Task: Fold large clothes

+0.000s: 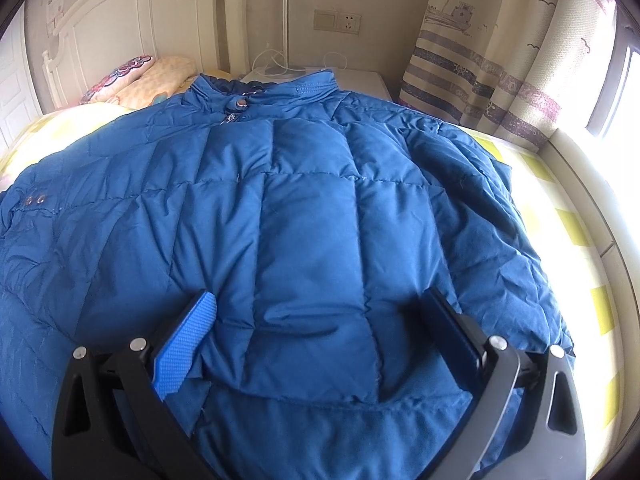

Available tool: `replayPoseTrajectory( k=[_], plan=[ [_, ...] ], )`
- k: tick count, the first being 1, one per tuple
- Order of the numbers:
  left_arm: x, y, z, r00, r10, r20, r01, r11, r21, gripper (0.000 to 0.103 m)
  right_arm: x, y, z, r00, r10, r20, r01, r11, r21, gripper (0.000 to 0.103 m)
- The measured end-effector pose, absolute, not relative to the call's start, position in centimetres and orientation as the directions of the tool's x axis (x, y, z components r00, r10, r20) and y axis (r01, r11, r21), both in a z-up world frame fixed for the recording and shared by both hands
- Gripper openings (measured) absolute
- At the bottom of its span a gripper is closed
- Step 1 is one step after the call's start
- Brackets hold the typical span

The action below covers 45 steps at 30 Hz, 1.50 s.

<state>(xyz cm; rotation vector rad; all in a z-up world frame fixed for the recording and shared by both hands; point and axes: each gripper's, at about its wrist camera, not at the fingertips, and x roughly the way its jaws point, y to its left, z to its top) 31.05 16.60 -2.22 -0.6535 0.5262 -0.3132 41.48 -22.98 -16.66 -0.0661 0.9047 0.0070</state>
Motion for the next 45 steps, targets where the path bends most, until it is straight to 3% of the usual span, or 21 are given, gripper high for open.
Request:
replayPoseTrajectory(
  k=[5,7,11,15,17,18,19,20,21,23,27,31,33,36,39,42,43,45],
  plan=[
    [34.7,9.4,-4.2,0.733,-0.615,-0.290,0.225,0.622,-0.750,0.020,41.2,-23.4,-16.3,0.637,-0.016,-0.770,-0.019,0.999,-0.037,0.100],
    [36.0,5.8,-5.4,0.707,-0.616,-0.348,0.234,0.668,-0.706,0.020,40.5,-24.3,-15.7,0.670,-0.022,-0.742,0.024,1.000,-0.009,0.100],
    [39.3,0.5,-10.2,0.602,-0.571,-0.557,0.170,0.774,-0.609,0.020,39.9,-27.3,-15.7,0.685,-0.007,-0.729,0.138,0.983,0.120,0.099],
    [38.4,1.5,-10.3,0.573,-0.568,-0.591,0.142,0.779,-0.611,0.025,39.7,-28.4,-15.8,0.694,0.027,-0.719,0.155,0.970,0.187,0.097],
    [36.5,2.8,-8.3,0.592,-0.573,-0.567,0.227,0.794,-0.565,0.026,39.8,-28.2,-15.8,0.691,0.018,-0.723,0.155,0.973,0.172,0.097],
    [35.3,3.7,-7.0,0.638,-0.531,-0.557,0.255,0.829,-0.498,0.034,39.8,-28.2,-15.7,0.691,0.016,-0.722,0.153,0.974,0.168,0.097],
    [34.3,4.7,-6.0,0.694,-0.458,-0.555,0.237,0.874,-0.425,0.073,39.8,-28.1,-15.7,0.694,0.020,-0.720,0.150,0.973,0.173,0.097],
    [33.3,6.0,-5.3,0.764,-0.358,-0.537,0.191,0.920,-0.342,0.097,39.7,-28.3,-15.7,0.697,0.027,-0.717,0.149,0.972,0.182,0.097],
    [32.5,7.2,-5.0,0.830,-0.225,-0.510,0.107,0.962,-0.251,0.099,39.7,-28.4,-15.7,0.699,0.036,-0.714,0.149,0.970,0.194,0.097],
    [33.3,8.4,-5.2,0.831,-0.016,-0.556,-0.034,0.996,-0.078,0.099,39.7,-28.7,-15.7,0.702,0.044,-0.710,0.150,0.966,0.209,0.097],
    [35.2,8.5,-7.9,0.739,0.016,-0.674,0.014,0.999,0.040,0.099,39.6,-28.6,-15.5,0.702,0.028,-0.712,0.150,0.971,0.185,0.097],
    [36.3,7.2,-11.8,0.689,0.120,-0.715,0.023,0.982,0.187,0.099,37.6,-26.8,-13.9,0.727,0.038,-0.685,0.093,0.984,0.154,0.094],
    [36.6,8.7,-14.0,0.663,0.107,-0.741,0.014,0.988,0.155,0.099,35.8,-24.5,-12.1,0.752,0.104,-0.651,0.000,0.988,0.157,0.094],
    [37.0,10.4,-14.5,0.644,0.030,-0.765,0.012,0.999,0.050,0.099,33.8,-19.2,-10.1,0.767,0.157,-0.623,-0.161,0.986,0.050,0.095],
    [36.7,10.8,-14.7,0.630,-0.005,-0.777,0.019,1.000,0.010,0.099,33.5,-13.5,-10.2,0.757,0.147,-0.636,-0.275,0.956,-0.106,0.097],
    [36.7,11.3,-14.9,0.622,-0.041,-0.782,0.027,0.999,-0.031,0.099,35.0,-9.6,-12.6,0.743,0.045,-0.668,-0.289,0.922,-0.259,0.097],
    [36.6,11.6,-15.0,0.618,-0.056,-0.784,0.028,0.998,-0.049,0.099,35.6,-8.7,-13.5,0.737,-0.001,-0.676,-0.282,0.908,-0.308,0.095],
    [36.7,11.9,-15.1,0.611,-0.077,-0.788,0.028,0.997,-0.075,0.099,36.4,-8.0,-14.7,0.743,-0.085,-0.663,-0.257,0.879,-0.401,0.069]
  ],
)
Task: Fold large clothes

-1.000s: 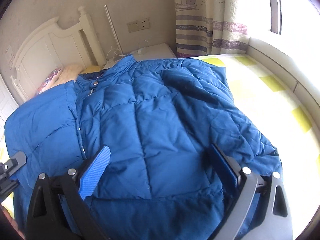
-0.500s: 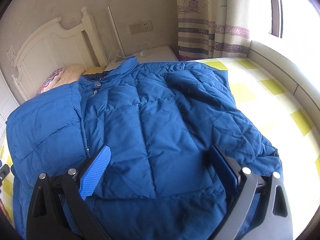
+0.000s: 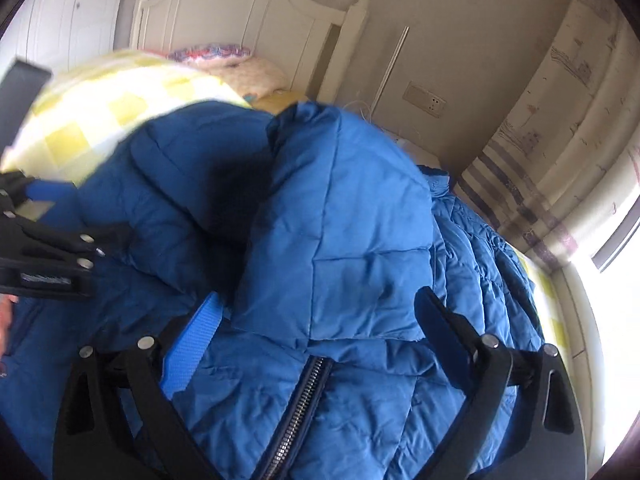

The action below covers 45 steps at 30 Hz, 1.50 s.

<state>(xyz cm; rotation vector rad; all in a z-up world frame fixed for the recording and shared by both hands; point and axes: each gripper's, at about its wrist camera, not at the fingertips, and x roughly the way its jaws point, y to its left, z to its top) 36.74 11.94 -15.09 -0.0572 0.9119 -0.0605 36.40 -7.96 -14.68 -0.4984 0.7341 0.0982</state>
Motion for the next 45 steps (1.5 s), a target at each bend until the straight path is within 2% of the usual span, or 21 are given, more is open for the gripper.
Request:
replayPoseTrajectory(
  k=[2,4,9,10,12,13,14,15,16,17,19,21,23,25,29,34,35,37,39,42,45],
  plan=[
    [36.7,12.1,-15.2,0.610,-0.079,-0.789,0.028,0.997,-0.078,0.099,36.2,-8.3,-14.0,0.757,-0.082,-0.648,-0.255,0.876,-0.409,0.027],
    [36.6,12.0,-15.1,0.610,-0.074,-0.789,0.028,0.997,-0.071,0.099,34.9,-8.7,-12.0,0.834,-0.124,-0.538,-0.222,0.817,-0.532,0.020],
    [36.5,12.2,-15.0,0.607,-0.085,-0.790,0.029,0.996,-0.085,0.099,33.3,-13.8,-8.6,0.926,-0.297,-0.232,-0.021,0.573,-0.820,0.020],
    [36.4,12.3,-15.0,0.608,-0.085,-0.789,0.028,0.996,-0.086,0.099,33.5,-15.5,-8.6,0.925,-0.341,-0.168,0.033,0.513,-0.858,0.025],
    [36.4,12.4,-15.0,0.609,-0.088,-0.789,0.028,0.996,-0.089,0.099,34.4,-19.1,-9.9,0.892,-0.444,-0.085,0.109,0.394,-0.913,0.052],
    [36.4,12.5,-15.0,0.609,-0.088,-0.789,0.027,0.996,-0.090,0.099,35.3,-21.4,-11.1,0.848,-0.518,-0.107,0.098,0.353,-0.930,0.088],
    [36.4,12.5,-15.0,0.609,-0.088,-0.788,0.027,0.995,-0.091,0.099,35.7,-23.4,-12.1,0.806,-0.573,-0.145,0.085,0.355,-0.931,0.090],
    [36.4,12.5,-15.0,0.609,-0.089,-0.788,0.026,0.995,-0.092,0.099,35.7,-25.4,-12.6,0.769,-0.603,-0.212,0.079,0.419,-0.904,0.085],
    [36.4,12.5,-15.0,0.609,-0.090,-0.788,0.026,0.995,-0.093,0.099,35.3,-26.9,-12.5,0.744,-0.595,-0.304,0.080,0.531,-0.843,0.071],
    [36.3,12.5,-15.0,0.609,-0.088,-0.788,0.026,0.995,-0.091,0.099,34.6,-28.4,-12.2,0.728,-0.541,-0.421,0.081,0.678,-0.731,0.065],
    [36.3,12.5,-15.0,0.608,-0.086,-0.789,0.026,0.996,-0.089,0.099,33.5,-31.1,-11.9,0.713,-0.336,-0.615,0.073,0.908,-0.412,0.064],
    [36.4,12.5,-14.9,0.608,-0.085,-0.789,0.025,0.996,-0.087,0.099,33.1,-33.1,-12.1,0.706,-0.116,-0.699,0.080,0.993,-0.084,0.062],
    [36.4,12.5,-14.9,0.608,-0.084,-0.790,0.025,0.996,-0.087,0.099,33.1,-34.0,-12.7,0.708,0.046,-0.705,0.082,0.986,0.147,0.062],
    [36.4,12.5,-14.9,0.608,-0.083,-0.790,0.025,0.996,-0.085,0.099,34.0,-33.8,-13.1,0.708,0.136,-0.693,0.063,0.965,0.254,0.062],
    [36.4,12.4,-14.9,0.608,-0.080,-0.790,0.024,0.996,-0.082,0.099,37.2,-31.5,-13.0,0.688,0.226,-0.690,0.027,0.942,0.335,0.066],
    [36.4,12.4,-14.9,0.608,-0.079,-0.790,0.024,0.996,-0.081,0.099,40.2,-31.1,-15.4,0.664,0.244,-0.706,0.100,0.908,0.408,0.070],
    [36.4,12.4,-14.9,0.608,-0.079,-0.790,0.024,0.996,-0.081,0.099,40.1,-30.9,-15.4,0.673,0.251,-0.695,0.094,0.904,0.417,0.052],
    [36.4,12.4,-14.9,0.607,-0.079,-0.791,0.023,0.996,-0.082,0.099,39.3,-30.6,-14.7,0.702,0.261,-0.663,0.072,0.900,0.430,0.029],
    [36.4,12.4,-14.9,0.607,-0.081,-0.791,0.023,0.996,-0.085,0.099,38.0,-29.9,-12.8,0.747,0.261,-0.612,0.024,0.909,0.417,0.023],
    [36.4,12.4,-14.9,0.606,-0.086,-0.791,0.023,0.996,-0.090,0.099,36.0,-29.9,-10.1,0.797,0.244,-0.552,-0.014,0.922,0.387,0.021],
    [36.5,12.4,-14.9,0.606,-0.087,-0.791,0.024,0.996,-0.091,0.099,36.2,-30.6,-10.8,0.780,0.218,-0.586,-0.002,0.938,0.347,0.022]
  ],
)
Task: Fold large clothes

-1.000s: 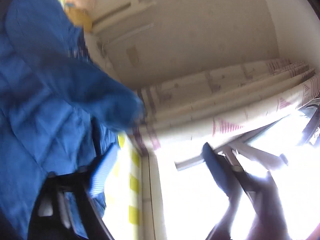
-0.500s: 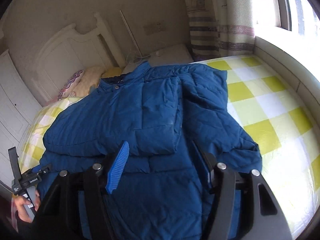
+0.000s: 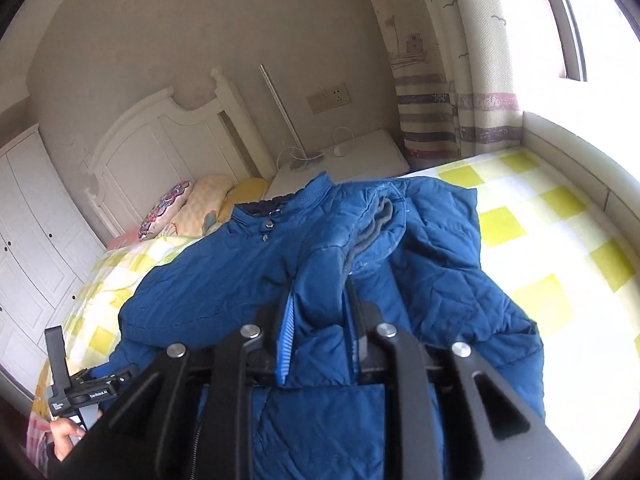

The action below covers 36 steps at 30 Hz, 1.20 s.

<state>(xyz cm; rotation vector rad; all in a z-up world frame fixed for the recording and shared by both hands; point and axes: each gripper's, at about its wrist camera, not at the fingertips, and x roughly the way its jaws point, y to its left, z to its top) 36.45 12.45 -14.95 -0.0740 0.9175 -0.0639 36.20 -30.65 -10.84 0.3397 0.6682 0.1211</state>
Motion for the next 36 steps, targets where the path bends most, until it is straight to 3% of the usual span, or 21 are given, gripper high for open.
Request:
replayPoseTrajectory(
  k=[3,7,9,11,13,15,19,22,26,29,32,36],
  plan=[
    [36.5,12.4,-14.9,0.606,-0.087,-0.791,0.024,0.995,-0.092,0.099,37.5,-31.0,-14.1,0.714,0.186,-0.675,0.040,0.952,0.305,0.024],
    [36.5,12.6,-15.0,0.607,-0.092,-0.790,0.023,0.995,-0.099,0.099,36.6,-30.9,-14.5,0.720,0.163,-0.675,0.072,0.949,0.307,0.026],
    [36.5,12.5,-15.0,0.606,-0.091,-0.790,0.023,0.995,-0.097,0.099,36.2,-30.3,-13.5,0.721,0.093,-0.686,0.116,0.960,0.253,0.036],
    [36.5,12.5,-15.0,0.606,-0.088,-0.791,0.023,0.995,-0.093,0.099,35.0,-29.6,-11.3,0.775,-0.010,-0.631,0.166,0.968,0.188,0.057],
    [36.5,12.5,-14.9,0.605,-0.084,-0.792,0.023,0.996,-0.088,0.099,34.5,-27.9,-9.1,0.825,-0.043,-0.563,0.136,0.983,0.124,0.057],
    [36.5,12.4,-14.9,0.605,-0.081,-0.792,0.022,0.996,-0.084,0.099,35.3,-25.6,-8.1,0.828,-0.011,-0.560,0.055,0.997,0.062,0.057],
    [36.4,12.2,-14.7,0.609,-0.068,-0.790,0.020,0.997,-0.070,0.099,38.4,-22.6,-10.4,0.765,-0.025,-0.643,-0.012,0.998,-0.054,0.057],
    [35.6,11.0,-13.1,0.610,0.013,-0.792,0.023,0.999,0.034,0.099,40.0,-23.4,-14.4,0.688,-0.039,-0.724,-0.012,0.998,-0.065,0.062],
    [34.8,9.4,-6.5,0.758,0.020,-0.652,0.027,0.998,0.062,0.099,39.7,-23.1,-15.1,0.703,-0.047,-0.709,-0.022,0.996,-0.087,0.063],
    [37.6,7.3,-4.1,0.797,0.014,-0.604,0.043,0.996,0.079,0.099,39.8,-22.5,-15.3,0.701,-0.072,-0.709,-0.022,0.992,-0.124,0.063],
    [42.5,4.6,-5.7,0.762,0.054,-0.646,0.060,0.986,0.153,0.099,39.8,-23.1,-15.2,0.700,-0.042,-0.713,-0.025,0.996,-0.083,0.063],
    [47.4,2.8,-12.0,0.665,0.124,-0.736,0.084,0.967,0.239,0.099,40.0,-23.6,-15.1,0.698,-0.012,-0.716,-0.031,0.998,-0.047,0.064]
  ],
)
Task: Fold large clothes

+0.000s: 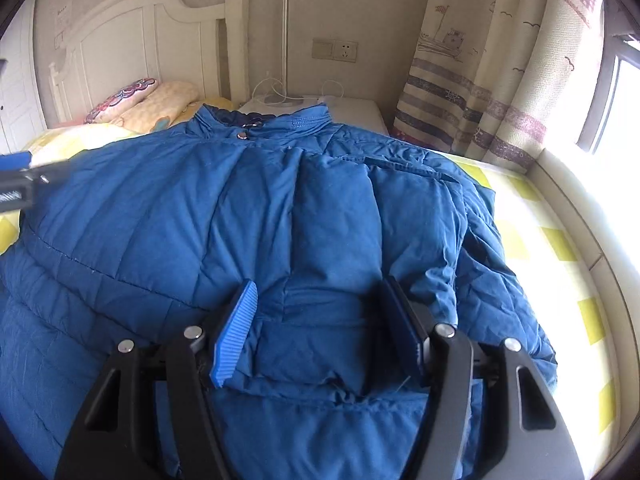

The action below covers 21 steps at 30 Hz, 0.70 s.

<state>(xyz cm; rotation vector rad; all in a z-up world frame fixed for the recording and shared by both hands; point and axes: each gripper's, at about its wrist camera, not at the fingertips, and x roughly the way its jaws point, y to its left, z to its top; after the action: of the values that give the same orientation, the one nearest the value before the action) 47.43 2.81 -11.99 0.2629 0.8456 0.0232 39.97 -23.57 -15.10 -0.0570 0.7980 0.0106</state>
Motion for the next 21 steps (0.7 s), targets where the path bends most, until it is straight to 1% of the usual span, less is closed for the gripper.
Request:
replayPoseTrajectory(
  k=[1,2,5,7,9,11,12,14,16,17,18,19,21],
  plan=[
    [47.6,2.9,-13.5,0.661,0.109,-0.743,0.097,0.969,0.229,0.099,40.0,-23.6,-15.1,0.699,-0.005,-0.715,-0.035,0.999,-0.041,0.065],
    [47.2,3.1,-14.1,0.682,0.101,-0.724,0.092,0.971,0.222,0.099,39.9,-23.7,-15.1,0.700,0.004,-0.714,-0.038,0.999,-0.033,0.065],
    [47.1,3.2,-14.1,0.679,0.106,-0.726,0.089,0.970,0.226,0.099,39.8,-23.9,-15.0,0.701,0.039,-0.712,-0.059,0.998,-0.004,0.069],
    [47.0,3.1,-14.3,0.676,0.120,-0.727,0.088,0.967,0.241,0.099,39.9,-24.2,-14.2,0.692,0.069,-0.719,-0.079,0.997,0.019,0.069],
    [47.0,2.8,-14.2,0.674,0.131,-0.727,0.086,0.964,0.254,0.099,40.2,-25.0,-12.5,0.710,0.121,-0.693,-0.081,0.993,0.091,0.065],
    [47.0,2.9,-14.2,0.674,0.132,-0.727,0.085,0.964,0.254,0.099,41.3,-25.9,-10.5,0.750,0.119,-0.650,-0.041,0.990,0.134,0.065],
    [47.0,2.9,-14.2,0.673,0.133,-0.727,0.084,0.963,0.254,0.099,42.3,-26.0,-9.9,0.761,0.104,-0.640,-0.028,0.991,0.128,0.065],
    [47.1,2.8,-14.1,0.673,0.133,-0.728,0.084,0.964,0.254,0.099,44.8,-25.7,-9.7,0.748,0.082,-0.659,-0.024,0.995,0.096,0.065],
    [47.1,2.8,-14.1,0.673,0.133,-0.727,0.084,0.963,0.254,0.099,47.6,-25.5,-11.1,0.692,0.044,-0.720,-0.004,0.998,0.057,0.065],
    [47.1,2.8,-14.1,0.673,0.133,-0.727,0.084,0.963,0.254,0.099,48.8,-25.4,-12.5,0.648,0.007,-0.761,0.006,1.000,0.015,0.064],
    [47.1,2.8,-14.1,0.674,0.131,-0.727,0.085,0.964,0.253,0.099,49.6,-25.1,-13.9,0.628,-0.018,-0.778,-0.004,1.000,-0.026,0.065],
    [47.1,2.8,-14.1,0.674,0.130,-0.727,0.085,0.964,0.251,0.099,49.8,-24.9,-14.7,0.638,-0.028,-0.770,-0.014,0.999,-0.048,0.067],
    [47.2,2.9,-14.0,0.673,0.128,-0.729,0.085,0.965,0.248,0.099,49.6,-24.3,-14.7,0.634,-0.053,-0.772,-0.016,0.997,-0.081,0.067]
  ],
)
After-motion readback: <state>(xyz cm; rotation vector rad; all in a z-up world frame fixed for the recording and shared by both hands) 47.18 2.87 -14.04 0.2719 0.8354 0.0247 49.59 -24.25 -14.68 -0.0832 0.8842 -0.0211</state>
